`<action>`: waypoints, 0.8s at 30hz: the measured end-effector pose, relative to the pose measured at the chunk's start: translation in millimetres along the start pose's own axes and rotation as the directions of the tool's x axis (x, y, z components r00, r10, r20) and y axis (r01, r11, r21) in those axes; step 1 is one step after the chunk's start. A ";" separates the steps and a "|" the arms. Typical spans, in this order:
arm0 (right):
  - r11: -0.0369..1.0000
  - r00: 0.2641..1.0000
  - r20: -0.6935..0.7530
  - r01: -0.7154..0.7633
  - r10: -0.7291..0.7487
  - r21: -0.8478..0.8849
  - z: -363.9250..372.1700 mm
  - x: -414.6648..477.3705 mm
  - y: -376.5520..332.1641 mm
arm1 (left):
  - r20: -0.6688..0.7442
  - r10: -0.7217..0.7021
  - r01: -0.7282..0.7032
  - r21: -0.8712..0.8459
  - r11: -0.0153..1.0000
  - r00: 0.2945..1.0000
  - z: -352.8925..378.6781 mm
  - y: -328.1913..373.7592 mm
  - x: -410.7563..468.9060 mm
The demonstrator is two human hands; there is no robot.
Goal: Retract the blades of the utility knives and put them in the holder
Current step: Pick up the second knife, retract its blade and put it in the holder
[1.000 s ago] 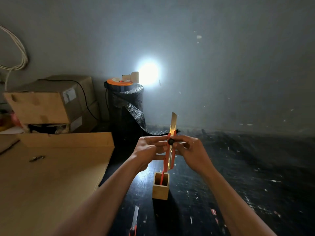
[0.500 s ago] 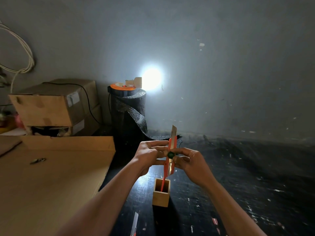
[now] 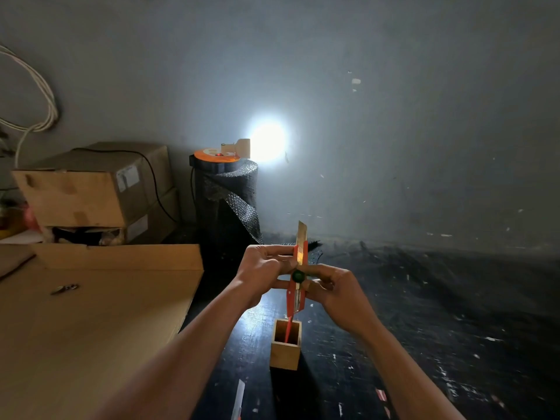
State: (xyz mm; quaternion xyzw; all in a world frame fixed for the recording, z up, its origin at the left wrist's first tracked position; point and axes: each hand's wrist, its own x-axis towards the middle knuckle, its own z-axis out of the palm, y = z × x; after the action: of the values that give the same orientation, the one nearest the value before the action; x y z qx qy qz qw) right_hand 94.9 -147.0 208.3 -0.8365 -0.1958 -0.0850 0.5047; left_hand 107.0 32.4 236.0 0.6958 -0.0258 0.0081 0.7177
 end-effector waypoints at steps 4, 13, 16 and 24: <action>1.000 1.000 0.019 -0.017 0.018 -0.026 5.5 -8.1 -2.1 | -0.042 -0.009 0.008 -0.034 0.999 0.999 -0.1 -1.5 1.9; 0.997 0.999 -0.040 -0.021 0.018 -0.068 13.2 -20.9 -8.6 | -0.046 0.034 -0.035 -0.019 0.999 0.998 1.2 4.9 6.8; 0.994 0.998 -0.057 -0.002 -0.005 -0.110 13.2 -18.2 -11.3 | -0.025 0.035 -0.036 -0.031 0.999 0.999 1.9 11.4 10.1; 0.999 0.994 -0.109 -0.018 0.013 -0.038 12.1 -18.7 -24.8 | 0.004 0.078 -0.077 -0.055 0.995 0.997 5.8 21.4 9.2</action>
State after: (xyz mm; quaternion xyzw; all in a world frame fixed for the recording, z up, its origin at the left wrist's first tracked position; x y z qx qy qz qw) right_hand 67.0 -130.6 216.3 -0.8418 -0.1600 -0.1301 0.4989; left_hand 115.0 27.1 258.0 0.6744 -0.0551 0.0332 0.7356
